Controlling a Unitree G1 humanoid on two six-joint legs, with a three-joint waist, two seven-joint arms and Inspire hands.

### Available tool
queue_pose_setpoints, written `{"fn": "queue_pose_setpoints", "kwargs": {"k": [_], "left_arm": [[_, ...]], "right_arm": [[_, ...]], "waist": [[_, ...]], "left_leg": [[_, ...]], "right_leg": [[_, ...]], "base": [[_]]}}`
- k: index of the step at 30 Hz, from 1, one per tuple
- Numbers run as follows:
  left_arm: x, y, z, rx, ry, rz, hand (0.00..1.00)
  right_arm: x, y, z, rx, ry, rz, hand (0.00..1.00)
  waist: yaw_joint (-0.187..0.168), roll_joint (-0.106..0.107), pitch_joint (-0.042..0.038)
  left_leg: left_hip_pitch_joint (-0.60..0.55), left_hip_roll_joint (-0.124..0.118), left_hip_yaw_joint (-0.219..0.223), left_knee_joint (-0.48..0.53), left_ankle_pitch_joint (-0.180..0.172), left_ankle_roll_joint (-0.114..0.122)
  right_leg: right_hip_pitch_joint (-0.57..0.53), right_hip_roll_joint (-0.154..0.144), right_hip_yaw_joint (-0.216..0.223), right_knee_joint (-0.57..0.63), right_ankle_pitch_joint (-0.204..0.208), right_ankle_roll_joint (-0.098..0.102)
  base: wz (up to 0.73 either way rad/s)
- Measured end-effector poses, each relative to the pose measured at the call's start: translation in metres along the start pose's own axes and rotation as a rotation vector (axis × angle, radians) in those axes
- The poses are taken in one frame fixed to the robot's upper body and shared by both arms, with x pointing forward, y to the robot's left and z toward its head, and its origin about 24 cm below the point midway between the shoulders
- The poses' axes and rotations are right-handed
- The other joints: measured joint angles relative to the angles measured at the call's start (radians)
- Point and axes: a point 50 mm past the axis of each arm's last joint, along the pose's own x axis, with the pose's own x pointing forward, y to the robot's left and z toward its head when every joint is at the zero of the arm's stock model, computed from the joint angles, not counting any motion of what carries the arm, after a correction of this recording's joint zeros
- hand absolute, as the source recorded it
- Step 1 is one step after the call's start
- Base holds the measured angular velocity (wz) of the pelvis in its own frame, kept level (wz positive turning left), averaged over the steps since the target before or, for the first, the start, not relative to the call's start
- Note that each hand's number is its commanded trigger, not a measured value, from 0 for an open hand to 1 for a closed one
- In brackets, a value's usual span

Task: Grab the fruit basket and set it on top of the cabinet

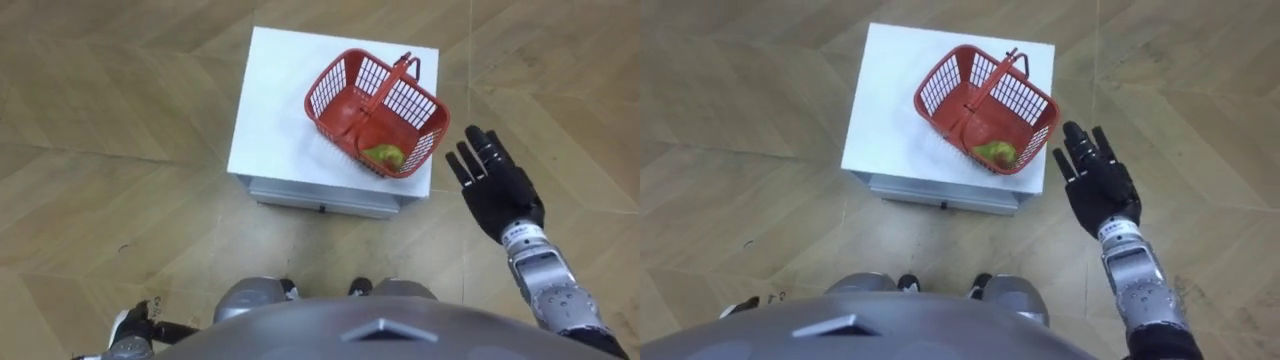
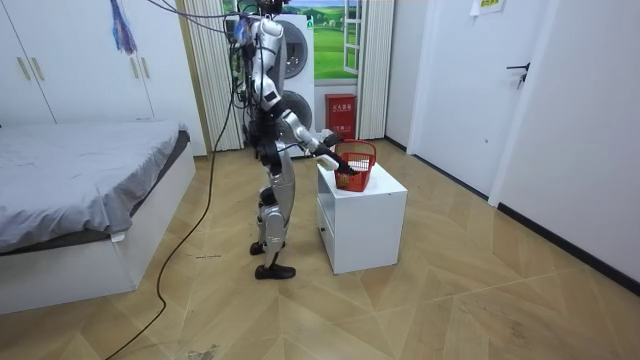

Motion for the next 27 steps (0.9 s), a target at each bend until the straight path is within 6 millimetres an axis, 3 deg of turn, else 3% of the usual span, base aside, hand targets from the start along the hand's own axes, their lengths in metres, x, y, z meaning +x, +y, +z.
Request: {"fn": "queue_pose_setpoints", "kwargs": {"k": [4, 7, 11, 15, 20, 27], "left_arm": [[0.000, 0.002, 0.001, -0.017, -0.005, 0.019, 0.00], [0.001, 0.004, 0.002, -0.030, 0.002, 0.028, 0.00], [0.001, 0.005, 0.004, -0.029, -0.004, 0.046, 0.00], [0.001, 0.005, 0.009, -0.016, -0.012, 0.063, 0.00], [0.002, 0.003, 0.008, 0.037, 0.006, 0.060, 0.00], [0.000, -0.009, 0.005, 0.124, 0.044, 0.027, 0.00]], "right_arm": [[-0.009, -0.034, -0.004, -0.162, 0.065, -0.199, 0.00], [-0.022, -0.064, -0.014, -0.306, 0.175, -0.392, 0.00], [-0.040, -0.089, -0.027, -0.420, 0.297, -0.559, 0.00], [-0.046, -0.096, -0.037, -0.522, 0.400, -0.626, 0.00], [-0.049, -0.098, -0.047, -0.624, 0.487, -0.673, 0.00], [-0.064, -0.109, -0.058, -0.686, 0.583, -0.741, 0.00]], "waist": [[-0.015, -0.006, 0.0033], [-0.020, -0.014, -0.0005], [-0.027, -0.015, 0.0018], [-0.027, -0.012, 0.0075], [-0.022, -0.008, 0.0078], [-0.009, 0.017, 0.0136]], "left_leg": [[0.009, 0.004, 0.000, -0.006, -0.001, -0.001], [0.017, 0.005, -0.003, -0.015, -0.001, -0.002], [0.019, 0.003, -0.005, -0.014, -0.001, -0.002], [0.025, 0.004, 0.000, -0.019, -0.001, -0.002], [0.042, 0.006, 0.001, -0.031, 0.000, -0.003], [0.075, 0.005, -0.013, -0.034, -0.002, -0.004]], "right_leg": [[0.009, 0.006, -0.001, -0.018, 0.007, 0.000], [0.029, 0.011, -0.001, -0.036, 0.015, -0.001], [0.030, 0.009, -0.001, -0.036, 0.015, 0.000], [0.025, 0.011, 0.003, -0.037, 0.015, 0.000], [0.051, 0.019, 0.013, -0.055, 0.021, 0.001], [0.104, 0.020, -0.006, -0.086, 0.025, 0.005]], "base": [[0.00], [0.00], [0.00], [-0.05], [-0.02], [0.08]]}}
